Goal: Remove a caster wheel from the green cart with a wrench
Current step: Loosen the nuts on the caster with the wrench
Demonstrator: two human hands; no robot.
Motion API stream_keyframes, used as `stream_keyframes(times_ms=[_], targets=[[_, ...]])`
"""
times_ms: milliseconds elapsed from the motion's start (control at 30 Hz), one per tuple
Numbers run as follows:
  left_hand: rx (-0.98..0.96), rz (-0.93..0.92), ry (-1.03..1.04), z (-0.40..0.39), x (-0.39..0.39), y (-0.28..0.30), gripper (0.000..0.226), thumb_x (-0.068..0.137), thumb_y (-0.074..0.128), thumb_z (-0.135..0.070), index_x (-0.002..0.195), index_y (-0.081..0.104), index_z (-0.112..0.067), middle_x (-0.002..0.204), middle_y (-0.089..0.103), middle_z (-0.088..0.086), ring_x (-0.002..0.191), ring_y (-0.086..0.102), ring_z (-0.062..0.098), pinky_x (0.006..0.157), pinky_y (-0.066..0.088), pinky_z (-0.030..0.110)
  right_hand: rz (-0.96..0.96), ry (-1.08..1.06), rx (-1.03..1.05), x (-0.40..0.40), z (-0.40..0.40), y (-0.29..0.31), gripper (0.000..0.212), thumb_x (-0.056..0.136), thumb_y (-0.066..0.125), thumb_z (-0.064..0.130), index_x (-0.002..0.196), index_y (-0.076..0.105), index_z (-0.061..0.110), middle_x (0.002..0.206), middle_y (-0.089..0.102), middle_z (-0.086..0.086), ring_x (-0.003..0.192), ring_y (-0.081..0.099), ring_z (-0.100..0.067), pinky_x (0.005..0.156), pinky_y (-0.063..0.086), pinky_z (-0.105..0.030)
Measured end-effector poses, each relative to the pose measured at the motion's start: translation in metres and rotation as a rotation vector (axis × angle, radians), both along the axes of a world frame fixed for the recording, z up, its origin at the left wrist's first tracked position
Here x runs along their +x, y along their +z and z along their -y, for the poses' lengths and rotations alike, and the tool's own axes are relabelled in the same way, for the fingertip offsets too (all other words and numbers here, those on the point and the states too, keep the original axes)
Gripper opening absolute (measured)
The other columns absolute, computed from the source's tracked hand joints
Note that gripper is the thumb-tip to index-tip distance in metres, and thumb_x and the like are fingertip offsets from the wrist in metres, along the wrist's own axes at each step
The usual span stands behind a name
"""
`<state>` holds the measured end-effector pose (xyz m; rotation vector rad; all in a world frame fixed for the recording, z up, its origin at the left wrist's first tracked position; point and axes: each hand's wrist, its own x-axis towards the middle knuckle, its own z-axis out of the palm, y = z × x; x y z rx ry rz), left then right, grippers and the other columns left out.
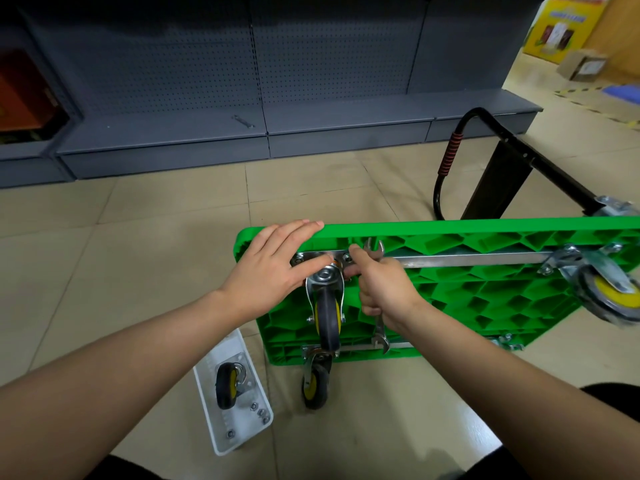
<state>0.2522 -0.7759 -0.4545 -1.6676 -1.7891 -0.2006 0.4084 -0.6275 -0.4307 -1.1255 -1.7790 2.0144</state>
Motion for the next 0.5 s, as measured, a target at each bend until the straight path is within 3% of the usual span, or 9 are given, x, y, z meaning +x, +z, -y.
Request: stream_keyframes(times_ms=[100,233,400,500], targets=[[-0.003,0.001,-0.001,0.0,0.0,-0.001,0.04,0.097,0.064,-0.023,0.136,0.061,-0.033,0.155,0.044,0.014,0.14,0.045,0.035,0.109,0.035,0.046,0.022,-0.036,0.107,-0.005,-0.002,-0.001,0.037,0.1,0.057,0.041,0.093,0.065,0.005,0.053,0.059,0.004,0.032,0.025,-0.01,0.039,0.022,-0.018],[-0.005,-0.003,0.005,-0.001,-0.002,-0.002,0.044,0.096,0.068,-0.022,0.137,0.06,-0.033,0.156,0.043,0.014,0.141,0.044,0.034,0.11,0.033,0.045,0.038,-0.073,0.173,-0.006,-0.001,-0.003,0.034,0.1,0.059,0.037,0.086,0.069,0.007,0.039,0.03,0.006,0.03,0.025,-0.01,0.035,0.023,-0.017],[-0.011,0.004,0.009,0.0,0.0,-0.002,0.047,0.095,0.068,-0.02,0.139,0.058,-0.033,0.156,0.042,0.014,0.142,0.043,0.034,0.109,0.034,0.045,-0.003,-0.185,0.058,-0.006,0.007,-0.002,0.029,0.096,0.067,0.032,0.089,0.071,0.003,0.034,0.036,0.012,0.029,0.024,-0.007,0.034,0.022,-0.017],[-0.014,0.006,0.008,0.001,0.001,-0.001,0.047,0.095,0.067,-0.021,0.14,0.058,-0.033,0.157,0.042,0.015,0.142,0.043,0.035,0.109,0.034,0.046,-0.041,-0.256,0.001,-0.006,0.014,-0.003,0.025,0.094,0.07,0.028,0.082,0.064,0.007,0.037,0.03,0.011,0.03,0.023,-0.007,0.034,0.021,-0.018]])
